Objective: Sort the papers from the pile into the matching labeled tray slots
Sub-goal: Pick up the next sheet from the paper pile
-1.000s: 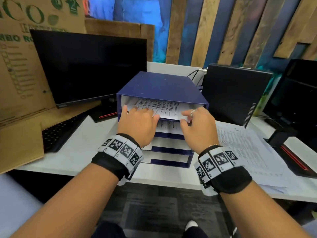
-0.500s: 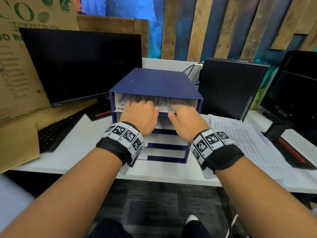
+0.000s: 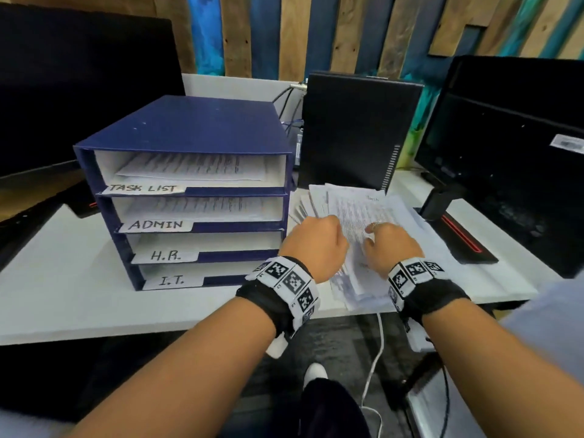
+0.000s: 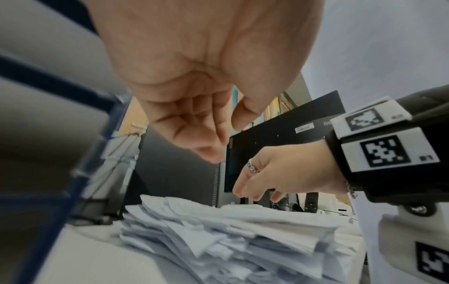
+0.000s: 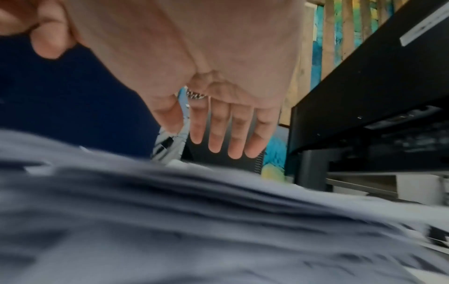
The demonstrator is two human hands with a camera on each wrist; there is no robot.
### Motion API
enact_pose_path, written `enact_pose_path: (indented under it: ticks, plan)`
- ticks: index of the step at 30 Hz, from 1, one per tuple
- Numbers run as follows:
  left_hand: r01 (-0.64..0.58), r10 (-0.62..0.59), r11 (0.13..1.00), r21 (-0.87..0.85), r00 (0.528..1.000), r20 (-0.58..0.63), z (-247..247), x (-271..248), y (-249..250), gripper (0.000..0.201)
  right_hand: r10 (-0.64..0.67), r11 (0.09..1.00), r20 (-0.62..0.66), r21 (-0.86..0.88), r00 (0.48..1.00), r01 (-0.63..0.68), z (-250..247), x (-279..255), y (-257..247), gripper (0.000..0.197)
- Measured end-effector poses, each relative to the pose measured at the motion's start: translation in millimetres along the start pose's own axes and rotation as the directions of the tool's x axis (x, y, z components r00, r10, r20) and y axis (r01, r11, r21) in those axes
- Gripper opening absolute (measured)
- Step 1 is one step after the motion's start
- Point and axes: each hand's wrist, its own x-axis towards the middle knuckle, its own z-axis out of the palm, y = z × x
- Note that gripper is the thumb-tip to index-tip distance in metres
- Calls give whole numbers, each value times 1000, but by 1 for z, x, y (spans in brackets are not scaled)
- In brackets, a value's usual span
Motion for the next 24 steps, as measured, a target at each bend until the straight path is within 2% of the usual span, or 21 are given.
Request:
enact_pose_path:
  ticks: [4, 8, 10, 14, 19, 20, 23, 24]
  plan:
    - [101, -78, 989, -106, 976, 203, 39, 25, 1, 31, 23, 998, 131, -68, 991, -14, 8, 2, 33, 31]
    - [177, -147, 981, -81, 946, 290, 60, 48, 1, 31, 19, 998, 31, -59, 999, -18, 6, 9, 55, 32]
    - [228, -198, 972, -64, 930, 311, 66, 59, -1, 29, 14, 1000, 74, -20, 997, -13, 5, 14, 64, 34]
    - [329, -308, 944, -23, 905, 292, 72, 81, -4, 17, 24, 1000, 174, -20, 984, -21, 5, 21, 77, 32]
    - [515, -452, 842, -162, 836, 311, 74, 101, -5, 19, -11, 1000, 179, 9, 984, 9, 6, 19, 82, 29]
    - [523, -459, 837, -164, 832, 310, 76, 100, -5, 18, -16, 1000, 185, 19, 983, 13, 5, 18, 83, 29]
    - [471, -439, 868, -159, 876, 202, 83, 100, -3, 14, -17, 998, 202, 69, 979, 3, 1, 15, 83, 24]
    - [484, -459, 866, -125, 869, 184, 81, 100, -1, 17, -21, 996, 202, 87, 979, 4, -2, 13, 83, 22]
